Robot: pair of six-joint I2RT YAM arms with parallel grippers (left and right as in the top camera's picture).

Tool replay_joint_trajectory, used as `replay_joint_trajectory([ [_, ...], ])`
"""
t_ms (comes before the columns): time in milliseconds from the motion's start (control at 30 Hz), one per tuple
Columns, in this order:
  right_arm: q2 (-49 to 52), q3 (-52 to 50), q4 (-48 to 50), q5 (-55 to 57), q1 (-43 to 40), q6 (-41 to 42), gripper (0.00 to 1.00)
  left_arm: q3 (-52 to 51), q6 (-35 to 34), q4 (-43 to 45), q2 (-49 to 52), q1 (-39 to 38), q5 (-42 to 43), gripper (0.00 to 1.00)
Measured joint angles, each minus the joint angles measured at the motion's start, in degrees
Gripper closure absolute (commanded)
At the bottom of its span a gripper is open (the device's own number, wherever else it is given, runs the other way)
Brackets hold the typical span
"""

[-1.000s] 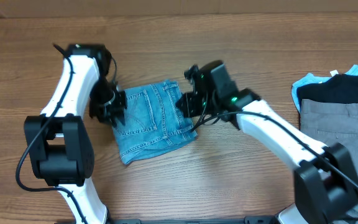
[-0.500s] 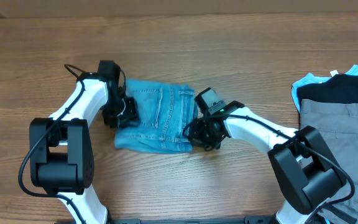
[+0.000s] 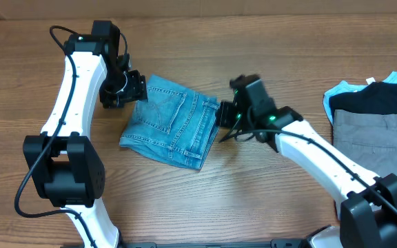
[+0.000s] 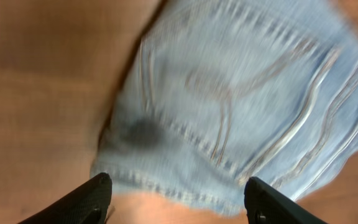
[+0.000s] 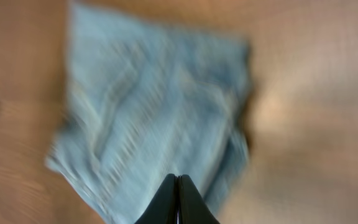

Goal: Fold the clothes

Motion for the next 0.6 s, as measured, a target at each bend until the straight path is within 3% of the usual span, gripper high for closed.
replay_joint_trajectory([
  [133,1.64,0.13,10.67,-2.84,-2.91,-3.32,0.95,-0.83,-0.55,-3.76,0.04,0.00,0.44,0.30],
  [333,10.62,0.22,20.02,-8.76,-2.84,-4.55,0.96,-12.66,-1.57,1.70,0.13,0.02,0.94,0.37],
  [400,14.49,0.22,20.20,-9.53,-2.84,-4.09,0.96,-18.47,-1.81,5.81,0.15,0.00,0.83,0.35],
  [433,16.15,0.22,19.74,-9.79,-2.84,-3.67,0.96,-21.40,-1.90,7.82,0.15,0.02,0.85,0.28],
  [600,19.61,2.34,10.36,-9.33,-2.84,1.99,0.96,-25.29,-2.71,12.46,-0.28,0.00,-1.55,0.20],
])
